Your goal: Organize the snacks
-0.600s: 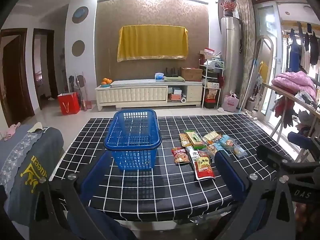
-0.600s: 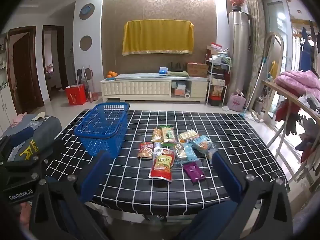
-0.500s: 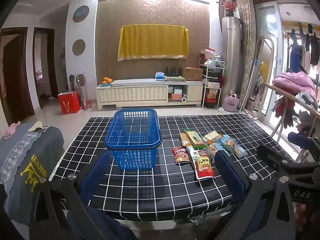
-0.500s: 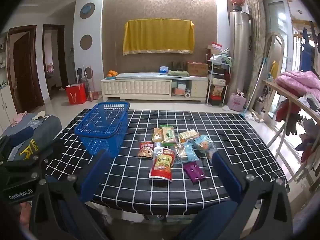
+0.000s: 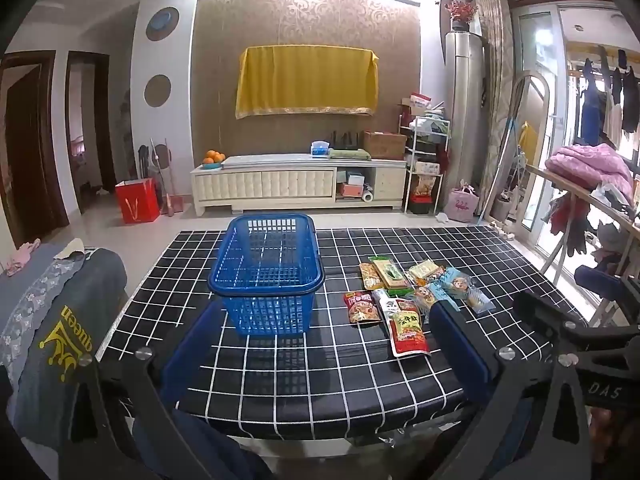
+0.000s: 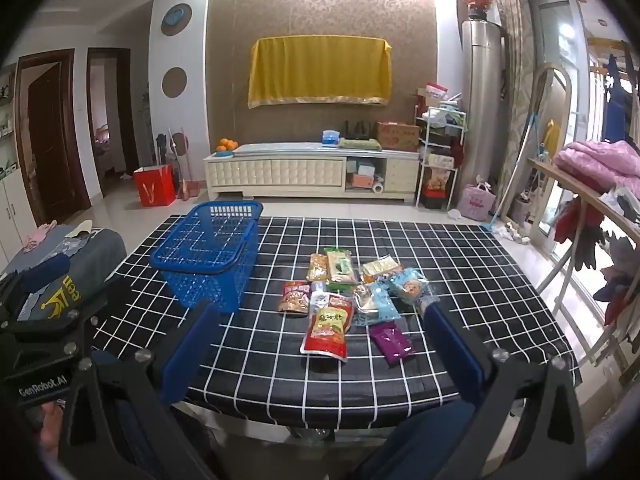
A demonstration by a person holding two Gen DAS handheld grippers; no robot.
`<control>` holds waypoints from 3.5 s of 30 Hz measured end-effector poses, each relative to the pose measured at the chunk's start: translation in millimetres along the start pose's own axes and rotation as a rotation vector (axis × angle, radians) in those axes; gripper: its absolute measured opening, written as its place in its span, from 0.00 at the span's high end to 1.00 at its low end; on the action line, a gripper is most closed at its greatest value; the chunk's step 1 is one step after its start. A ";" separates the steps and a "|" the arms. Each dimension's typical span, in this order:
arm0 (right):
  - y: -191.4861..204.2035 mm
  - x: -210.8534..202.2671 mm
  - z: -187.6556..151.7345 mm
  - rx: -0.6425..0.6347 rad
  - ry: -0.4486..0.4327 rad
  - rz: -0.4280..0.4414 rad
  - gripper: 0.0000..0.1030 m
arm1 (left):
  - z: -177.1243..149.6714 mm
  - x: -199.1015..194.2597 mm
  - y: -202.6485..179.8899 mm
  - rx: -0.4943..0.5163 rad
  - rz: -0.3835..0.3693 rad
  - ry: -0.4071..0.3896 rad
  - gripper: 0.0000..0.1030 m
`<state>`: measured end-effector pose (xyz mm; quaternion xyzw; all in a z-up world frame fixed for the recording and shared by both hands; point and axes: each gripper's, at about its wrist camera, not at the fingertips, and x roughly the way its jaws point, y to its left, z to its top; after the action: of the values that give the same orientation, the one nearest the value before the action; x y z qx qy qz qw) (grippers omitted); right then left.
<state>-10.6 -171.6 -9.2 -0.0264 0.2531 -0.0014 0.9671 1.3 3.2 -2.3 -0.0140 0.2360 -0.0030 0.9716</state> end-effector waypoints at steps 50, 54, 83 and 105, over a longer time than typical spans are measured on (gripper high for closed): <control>-10.8 6.2 4.3 0.014 0.037 -0.018 0.00 | 6.6 5.5 -10.8 0.007 -0.048 0.033 0.00; -19.5 11.1 12.1 0.023 0.036 -0.024 0.00 | 15.1 10.5 -19.0 0.023 -0.060 0.029 0.00; -140.9 159.4 -16.0 0.145 0.336 -0.094 0.00 | 2.9 229.5 -114.5 0.023 -0.193 0.490 0.00; -184.1 229.1 -58.2 0.190 0.478 -0.109 0.00 | -76.8 365.7 -159.2 0.171 -0.080 0.781 0.01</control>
<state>162.6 -362.0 -162.5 0.0523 0.4711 -0.0834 0.8766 291.1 -162.5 -233.7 0.0599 0.5856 -0.0656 0.8057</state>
